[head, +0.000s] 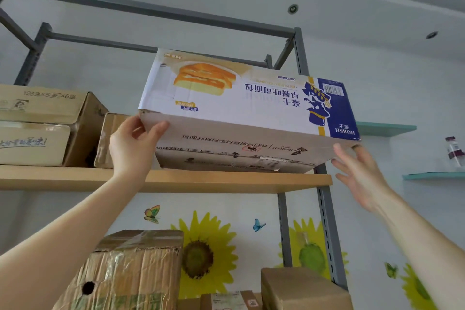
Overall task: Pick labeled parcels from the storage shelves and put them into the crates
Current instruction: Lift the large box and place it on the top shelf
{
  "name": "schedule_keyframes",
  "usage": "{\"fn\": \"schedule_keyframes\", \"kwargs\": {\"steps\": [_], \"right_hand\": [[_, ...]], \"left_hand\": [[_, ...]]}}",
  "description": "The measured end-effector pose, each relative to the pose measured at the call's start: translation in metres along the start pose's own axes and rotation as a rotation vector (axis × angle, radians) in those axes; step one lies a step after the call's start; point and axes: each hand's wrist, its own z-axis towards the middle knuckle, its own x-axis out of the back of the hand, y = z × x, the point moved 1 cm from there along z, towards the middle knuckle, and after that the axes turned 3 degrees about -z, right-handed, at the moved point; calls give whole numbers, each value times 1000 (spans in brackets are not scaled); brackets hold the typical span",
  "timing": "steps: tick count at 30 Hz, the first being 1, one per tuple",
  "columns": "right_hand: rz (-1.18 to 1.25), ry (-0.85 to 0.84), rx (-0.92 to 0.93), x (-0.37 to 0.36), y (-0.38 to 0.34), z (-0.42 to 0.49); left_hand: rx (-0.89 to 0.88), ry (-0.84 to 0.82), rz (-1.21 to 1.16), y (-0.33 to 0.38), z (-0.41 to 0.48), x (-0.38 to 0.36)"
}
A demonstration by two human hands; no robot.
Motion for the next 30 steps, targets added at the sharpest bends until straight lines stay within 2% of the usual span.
{"fn": "schedule_keyframes", "kwargs": {"steps": [4, 8, 10, 14, 17, 22, 26, 30], "right_hand": [[-126, 84, -55, -14, 19, 12], [-143, 210, 43, -10, 23, 32], [-115, 227, 96, -5, 21, 42], [-19, 206, 168, -5, 5, 60], [-5, 214, 220, -8, 1, 72], [-27, 246, 266, -10, 9, 88], [48, 302, 273, -12, 6, 102], [7, 314, 304, -18, 8, 105]], "left_hand": [[156, -51, -6, 3, 1, -27], [203, -11, -92, 16, 15, -46], [110, -13, -90, 15, 24, -47], [-162, -67, 72, 5, 37, -50], [-228, -40, 91, 6, 42, -54], [-85, -43, 53, -7, 51, -58], [-21, 7, 28, -13, 58, -60], [-19, 88, 144, -29, 57, -60]]}}
